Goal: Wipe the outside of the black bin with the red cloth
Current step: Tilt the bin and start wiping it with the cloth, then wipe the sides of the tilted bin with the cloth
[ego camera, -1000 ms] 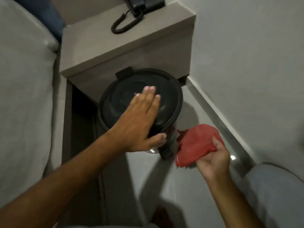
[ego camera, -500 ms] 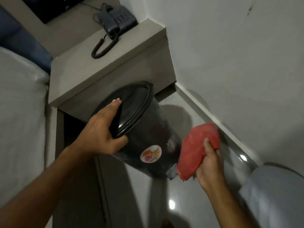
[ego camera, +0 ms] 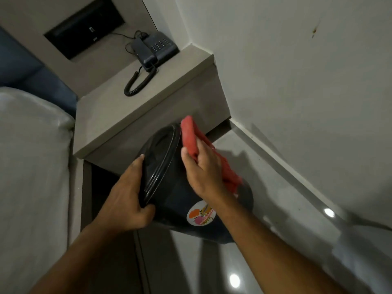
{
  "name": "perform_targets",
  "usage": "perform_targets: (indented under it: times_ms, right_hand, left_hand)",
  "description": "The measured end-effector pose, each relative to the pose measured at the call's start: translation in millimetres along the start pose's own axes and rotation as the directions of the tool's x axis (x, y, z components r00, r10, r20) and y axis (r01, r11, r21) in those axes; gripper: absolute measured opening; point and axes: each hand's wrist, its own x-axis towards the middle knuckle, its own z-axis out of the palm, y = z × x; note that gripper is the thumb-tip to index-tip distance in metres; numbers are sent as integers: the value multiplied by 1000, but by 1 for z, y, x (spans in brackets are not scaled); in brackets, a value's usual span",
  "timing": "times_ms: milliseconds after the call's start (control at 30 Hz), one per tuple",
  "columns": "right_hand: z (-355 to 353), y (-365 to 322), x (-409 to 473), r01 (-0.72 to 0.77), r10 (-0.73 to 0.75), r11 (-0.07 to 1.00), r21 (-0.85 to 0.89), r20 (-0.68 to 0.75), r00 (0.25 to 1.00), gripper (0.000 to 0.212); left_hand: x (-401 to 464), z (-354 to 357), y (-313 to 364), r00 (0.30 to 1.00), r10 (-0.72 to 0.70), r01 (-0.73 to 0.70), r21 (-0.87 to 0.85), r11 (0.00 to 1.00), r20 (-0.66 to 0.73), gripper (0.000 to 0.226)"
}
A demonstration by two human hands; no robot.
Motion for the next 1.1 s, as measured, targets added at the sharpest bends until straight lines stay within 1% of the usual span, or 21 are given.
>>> perform_targets:
  times_ms: [67,167,200,267,300,367,400,433,500,567,633,700,767,800,833,867,900,933,967,1000,1100]
  right_hand:
    - [14,-4,5,95,-95,995,-23,-1,996,35]
    - [15,27,-10,289,-287,936,-202,37,957,51]
    - [9,47,-18,293,-292,922,-253,41,955,52]
    - [-15,93,-34,139,-161,929,-344,-37,986,52]
    - [-29,113,-40,-16,-14,932,-362,-79,997,59]
    - [-57,139,-48,-349,334,893,-283,-101,937,75]
    - [-61,144,-46,-433,426,873,-224,-83,901,72]
    - [-60,140,-43,-452,447,875,-175,-68,892,61]
    - [-43,106,-27,-324,316,933,-156,-75,946,42]
    - [-13,53,-11,-94,91,994,-52,-56,994,32]
    - [16,10,-6,64,-63,998,26,-33,997,34]
    - [29,-6,-12,160,-160,986,-37,-10,987,46]
    - [17,15,-19,207,-204,970,-129,30,978,47]
    - [5,33,-18,138,-132,976,-166,45,990,44]
    - [-10,53,-11,-11,23,978,-207,52,998,42]
    - [-25,69,1,-220,241,944,-246,60,969,43]
    - [-36,80,13,-407,441,871,-275,72,895,47]
    - [-42,83,25,-507,553,813,-286,107,826,48]
    - [-42,80,37,-525,574,807,-269,150,805,48]
    - [-37,71,48,-502,541,836,-223,181,821,48]
    - [-7,22,67,-333,328,943,-9,195,924,58]
  left_hand:
    - [-1,0,-3,1000,-28,28,19,999,-8,110]
    - [-9,-1,-9,999,-34,34,6,999,-19,109]
    - [-11,-2,-12,999,-40,39,-18,999,-14,109]
    - [-14,-3,-15,999,-51,50,-59,997,-9,108]
    - [-15,-3,-15,999,-48,47,-64,997,-17,107]
    - [-13,-3,-11,1000,-12,11,-58,998,-17,106]
    - [-12,-2,-8,1000,8,-9,-51,999,-13,106]
    - [-11,-1,-4,1000,26,-26,-45,999,-13,105]
    - [-6,-1,2,999,28,-28,-24,999,-24,105]
    - [-1,-2,8,1000,-12,12,-1,1000,-23,106]
    - [4,-3,11,999,-51,51,20,998,-15,106]
    - [3,-5,11,997,-81,81,29,996,-14,106]
    - [-1,-7,6,994,-104,104,5,995,-17,106]
    - [-5,-8,3,993,-118,118,-13,993,-21,106]
    - [-9,-8,1,992,-125,124,-31,992,-23,106]
    - [-11,-7,-1,993,-118,117,-46,992,-22,106]
    - [-14,-6,-1,995,-101,100,-54,994,-19,105]
    - [-15,-4,-1,997,-75,74,-52,996,-13,105]
    - [-14,-2,1,999,-42,41,-40,998,-4,104]
    - [-13,-1,2,1000,-11,11,-20,1000,-3,104]
    - [-7,0,6,1000,-3,3,28,1000,-31,106]
